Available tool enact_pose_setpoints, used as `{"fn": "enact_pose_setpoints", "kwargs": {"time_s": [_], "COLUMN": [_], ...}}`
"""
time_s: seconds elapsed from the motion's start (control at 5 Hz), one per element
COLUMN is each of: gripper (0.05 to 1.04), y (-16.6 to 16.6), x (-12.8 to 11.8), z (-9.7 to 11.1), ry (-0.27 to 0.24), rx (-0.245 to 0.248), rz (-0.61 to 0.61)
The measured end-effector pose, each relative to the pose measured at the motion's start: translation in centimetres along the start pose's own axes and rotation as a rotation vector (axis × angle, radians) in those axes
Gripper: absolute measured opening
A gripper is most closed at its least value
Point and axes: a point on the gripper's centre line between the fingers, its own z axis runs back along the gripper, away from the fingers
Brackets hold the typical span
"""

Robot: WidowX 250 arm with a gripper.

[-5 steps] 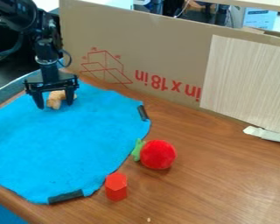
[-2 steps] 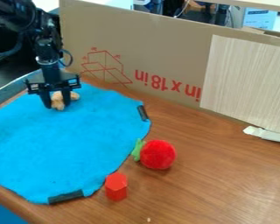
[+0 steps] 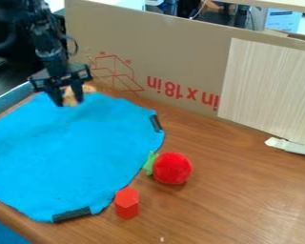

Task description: Move the orange toy beside the tomato

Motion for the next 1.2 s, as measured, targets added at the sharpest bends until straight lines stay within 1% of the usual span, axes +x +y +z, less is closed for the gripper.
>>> {"fn": "enact_pose_setpoints", "kwargs": {"time_s": [0.2, 0.4, 0.6, 0.8, 1.0, 1.2], "gripper": [0.511, 0.511, 0.511, 0.511, 0.511, 0.511], "y": [-1.2, -4.7, -7.0, -10.9, -13.1, -14.7], "x": [-1.1, -4.2, -7.4, -10.3, -11.7, -12.3], "z": [0.9, 0.1, -1.6, -2.6, -3.3, -3.5], "ry": [-0.010, 0.008, -0.004, -0.036, -0.042, -0.037], "rx": [-0.033, -0.037, -0.007, -0.003, 0.002, -0.007], "rz": [-0.017, -0.131, -0.222, -0.331, -0.356, -0.357]}}
